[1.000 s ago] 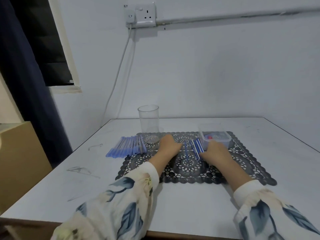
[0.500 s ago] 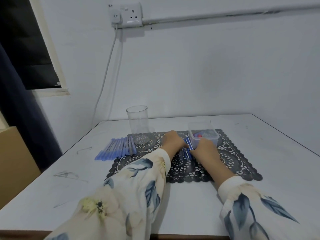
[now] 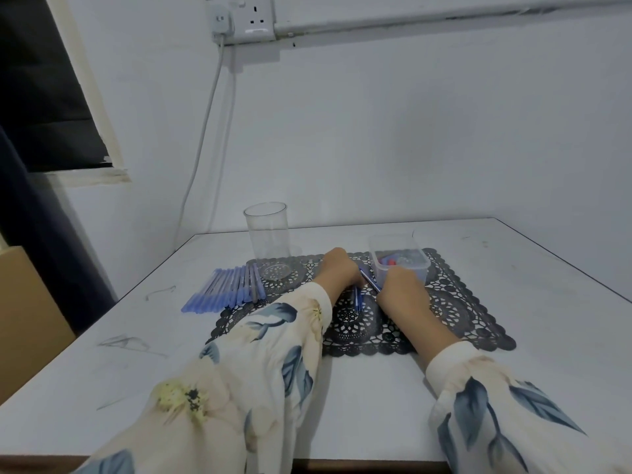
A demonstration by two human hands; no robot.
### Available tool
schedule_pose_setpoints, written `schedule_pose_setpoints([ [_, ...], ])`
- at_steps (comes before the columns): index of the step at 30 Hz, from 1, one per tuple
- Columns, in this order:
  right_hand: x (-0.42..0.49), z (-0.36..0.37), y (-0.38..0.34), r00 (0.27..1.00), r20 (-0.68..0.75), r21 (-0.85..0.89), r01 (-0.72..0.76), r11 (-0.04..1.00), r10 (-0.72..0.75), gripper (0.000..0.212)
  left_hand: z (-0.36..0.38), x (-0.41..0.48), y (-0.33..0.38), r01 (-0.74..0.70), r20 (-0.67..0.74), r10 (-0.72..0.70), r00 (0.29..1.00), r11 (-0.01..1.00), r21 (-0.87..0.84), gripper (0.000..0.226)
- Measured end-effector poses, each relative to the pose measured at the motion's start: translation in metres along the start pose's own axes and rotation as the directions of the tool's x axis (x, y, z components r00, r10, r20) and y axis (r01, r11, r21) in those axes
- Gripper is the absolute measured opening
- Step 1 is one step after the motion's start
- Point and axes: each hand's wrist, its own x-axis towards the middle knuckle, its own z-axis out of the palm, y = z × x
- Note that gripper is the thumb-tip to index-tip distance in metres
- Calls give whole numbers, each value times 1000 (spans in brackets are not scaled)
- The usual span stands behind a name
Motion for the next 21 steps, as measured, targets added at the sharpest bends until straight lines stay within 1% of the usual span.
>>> schedule_pose_setpoints([
  [2, -1, 0, 0, 1000, -13, -21, 23, 1000, -23, 34, -2, 4, -4, -26, 1, 26, 1000, 998, 52, 42],
  [6, -3, -2, -1, 999, -21, -56, 40, 998, -41, 35, -10, 11, -14, -75, -17, 79, 997, 986, 151, 33],
  [9, -6, -2, -5, 999, -13, -116, 42, 992, -43, 32, -16, 12, -19, -100, 15, 99, 995, 973, 209, 26],
  [11, -8, -1, -9, 998, -15, -170, 63, 983, -67, 30, -17, 9, -19, -142, 47, 134, 990, 958, 249, 14],
  [12, -9, 0, -11, 996, -18, -198, 79, 977, -84, 30, -17, 8, -19, -168, 62, 157, 986, 947, 273, 12],
  [14, -10, 3, -15, 992, -12, -287, 121, 950, -129, 30, -15, 4, -18, -216, 70, 204, 976, 921, 324, 22],
  [16, -12, 7, -19, 988, 14, -367, 150, 918, -156, 27, -12, 0, -18, -251, 77, 239, 968, 899, 358, 26],
  [19, -12, 12, -21, 987, 31, -405, 155, 901, -155, 25, -10, -5, -16, -276, 109, 254, 961, 879, 388, 30],
  [21, -11, 14, -20, 988, 30, -409, 152, 900, -153, 25, -10, -8, -15, -280, 131, 248, 960, 874, 396, 28],
])
